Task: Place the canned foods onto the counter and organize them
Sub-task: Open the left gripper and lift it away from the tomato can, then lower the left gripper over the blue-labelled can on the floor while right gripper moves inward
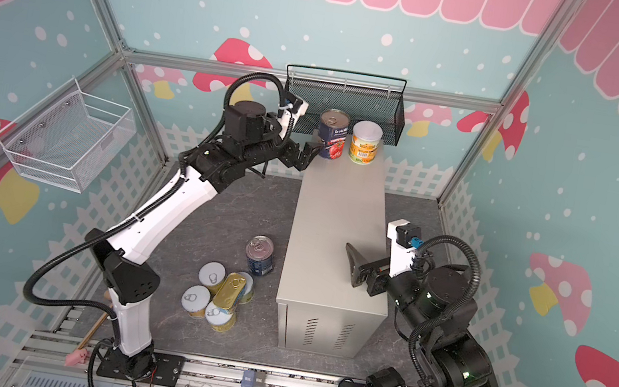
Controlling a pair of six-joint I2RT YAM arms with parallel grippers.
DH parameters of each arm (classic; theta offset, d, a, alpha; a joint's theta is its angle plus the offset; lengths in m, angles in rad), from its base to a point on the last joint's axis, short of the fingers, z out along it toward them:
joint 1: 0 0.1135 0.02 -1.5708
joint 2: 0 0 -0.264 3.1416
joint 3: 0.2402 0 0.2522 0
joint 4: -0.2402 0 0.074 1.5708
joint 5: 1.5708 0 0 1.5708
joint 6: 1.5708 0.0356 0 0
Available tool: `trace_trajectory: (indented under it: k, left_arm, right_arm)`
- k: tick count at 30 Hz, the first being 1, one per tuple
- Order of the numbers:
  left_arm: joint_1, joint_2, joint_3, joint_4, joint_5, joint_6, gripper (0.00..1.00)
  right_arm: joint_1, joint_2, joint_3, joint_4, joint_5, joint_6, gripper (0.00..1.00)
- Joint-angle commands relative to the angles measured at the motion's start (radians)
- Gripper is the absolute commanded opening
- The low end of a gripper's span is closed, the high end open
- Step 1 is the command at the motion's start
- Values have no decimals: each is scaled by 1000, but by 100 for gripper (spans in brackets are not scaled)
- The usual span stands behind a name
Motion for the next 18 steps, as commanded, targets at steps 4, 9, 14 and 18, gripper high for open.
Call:
trace_trajectory:
  k: [4,9,14,18]
  left_arm:
    - [7,-218,-197,-56,-93,-27,99]
    - [7,-426,-414,-136,-173,-128,99]
    - [5,-617,-615,-236,-199,-191,99]
    - [4,-741,-725,-313,-191,-240,99]
  right_arm:
    - [-3,43,28,-3,-21,39,100]
    - [-3,69,73,-4,-86,61,100]
    - [-2,145,137,-20,-142,69,99]
    - [-2,229,210,-48,-190,80,100]
